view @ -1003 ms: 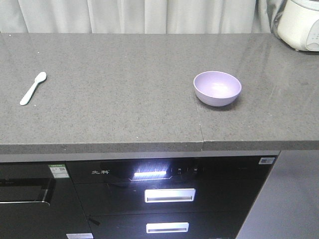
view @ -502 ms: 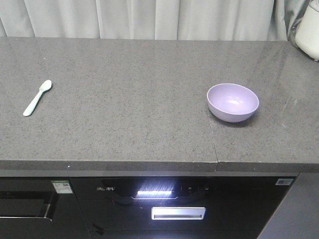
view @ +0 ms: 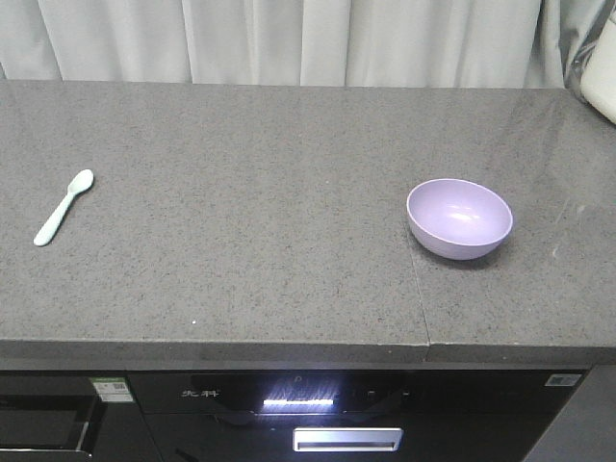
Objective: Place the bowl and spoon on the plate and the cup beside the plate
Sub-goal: 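Lower both grippers toward the counter above spoon and bowl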
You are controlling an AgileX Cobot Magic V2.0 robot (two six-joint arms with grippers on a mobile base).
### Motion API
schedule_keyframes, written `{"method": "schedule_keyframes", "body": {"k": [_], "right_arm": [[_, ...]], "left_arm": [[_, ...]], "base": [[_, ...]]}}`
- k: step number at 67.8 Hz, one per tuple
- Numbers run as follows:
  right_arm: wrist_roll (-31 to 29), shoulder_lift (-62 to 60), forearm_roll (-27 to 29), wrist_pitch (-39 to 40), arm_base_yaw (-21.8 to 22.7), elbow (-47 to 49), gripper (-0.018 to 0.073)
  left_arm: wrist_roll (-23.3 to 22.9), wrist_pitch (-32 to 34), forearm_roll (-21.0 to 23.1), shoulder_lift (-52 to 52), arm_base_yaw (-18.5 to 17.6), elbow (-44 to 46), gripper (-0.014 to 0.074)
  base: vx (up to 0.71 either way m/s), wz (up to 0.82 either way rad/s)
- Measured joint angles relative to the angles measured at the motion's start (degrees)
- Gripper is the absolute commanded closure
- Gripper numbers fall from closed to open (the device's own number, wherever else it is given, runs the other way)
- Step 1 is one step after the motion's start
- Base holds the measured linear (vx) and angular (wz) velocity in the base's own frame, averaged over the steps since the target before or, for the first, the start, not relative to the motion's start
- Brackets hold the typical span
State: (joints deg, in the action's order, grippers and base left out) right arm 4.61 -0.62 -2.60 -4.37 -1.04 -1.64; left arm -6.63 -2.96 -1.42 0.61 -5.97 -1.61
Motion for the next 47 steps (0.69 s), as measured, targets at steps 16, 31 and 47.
{"method": "schedule_keyframes", "body": {"k": [16, 31, 47], "right_arm": [[0.0, 0.0, 0.0, 0.0, 0.0, 0.0, 0.056], [0.0, 0.0, 0.0, 0.0, 0.0, 0.0, 0.056], [0.0, 0.0, 0.0, 0.0, 0.0, 0.0, 0.056]], "left_arm": [[0.0, 0.0, 0.0, 0.0, 0.0, 0.0, 0.0603], [0.0, 0.0, 0.0, 0.0, 0.0, 0.0, 0.0603], [0.0, 0.0, 0.0, 0.0, 0.0, 0.0, 0.0603]], "base": [[0.06, -0.05], [0.05, -0.04], [0.04, -0.02]]}}
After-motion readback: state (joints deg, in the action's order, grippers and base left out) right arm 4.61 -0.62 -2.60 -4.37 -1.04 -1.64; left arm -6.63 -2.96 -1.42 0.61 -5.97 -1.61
